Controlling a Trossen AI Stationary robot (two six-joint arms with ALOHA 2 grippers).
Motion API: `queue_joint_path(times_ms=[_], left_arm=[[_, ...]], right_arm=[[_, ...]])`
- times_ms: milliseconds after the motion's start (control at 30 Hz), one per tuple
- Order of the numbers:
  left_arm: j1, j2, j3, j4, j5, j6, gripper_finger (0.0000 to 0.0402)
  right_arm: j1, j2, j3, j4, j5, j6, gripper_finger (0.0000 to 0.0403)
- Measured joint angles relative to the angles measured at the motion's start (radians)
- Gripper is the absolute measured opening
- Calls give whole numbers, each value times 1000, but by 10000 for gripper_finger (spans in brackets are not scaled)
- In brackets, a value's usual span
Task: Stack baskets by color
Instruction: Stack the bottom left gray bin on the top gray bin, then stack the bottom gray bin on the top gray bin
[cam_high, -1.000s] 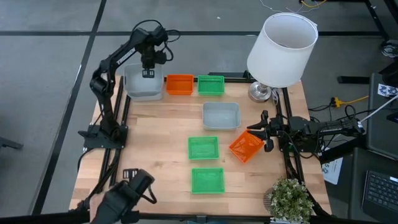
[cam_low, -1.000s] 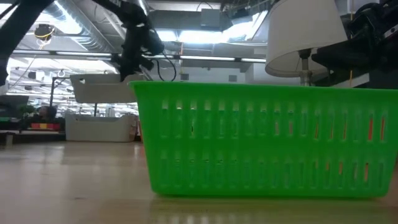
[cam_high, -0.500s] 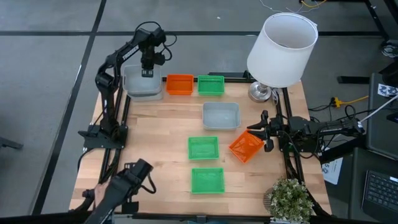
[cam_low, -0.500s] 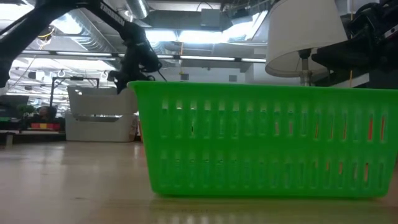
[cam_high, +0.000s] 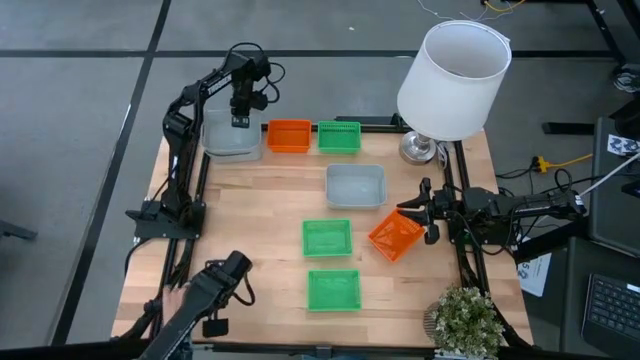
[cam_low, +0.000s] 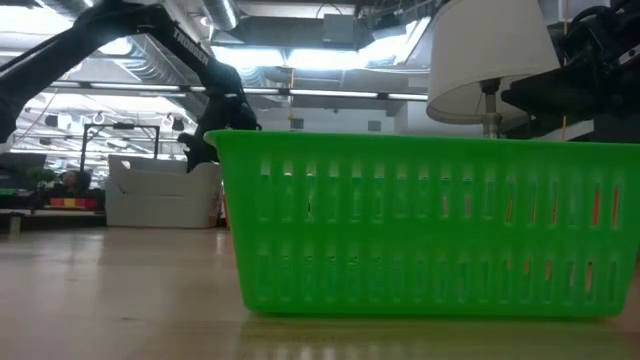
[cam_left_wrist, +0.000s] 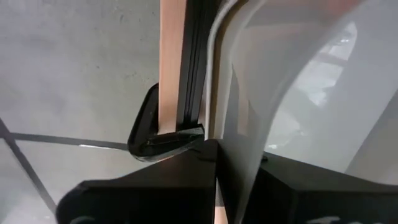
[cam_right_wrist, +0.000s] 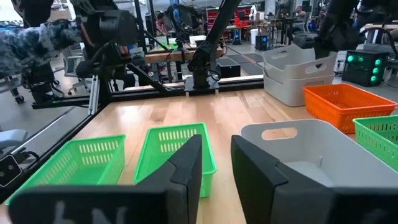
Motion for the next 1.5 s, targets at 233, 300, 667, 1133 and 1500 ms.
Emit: queue_joint_path(times_ms=[233,300,667,1133,1500], left_arm=[[-12,6,0,3,-30,-88,6],[-15,6,0,1,-57,-113,8],[-49,6,0,6,-79,-112,9],[-58,6,0,-39,-145,-195,86],[-124,-28,1,-90,-397,-279,86]], right_arm=[[0,0,0,1,0,-39,87],[0,0,0,1,0,-42,87],[0,0,0,3,0,-41,87],[0,0,0,-29,0,-41,87],[0,0,0,-31,0,-41,87]])
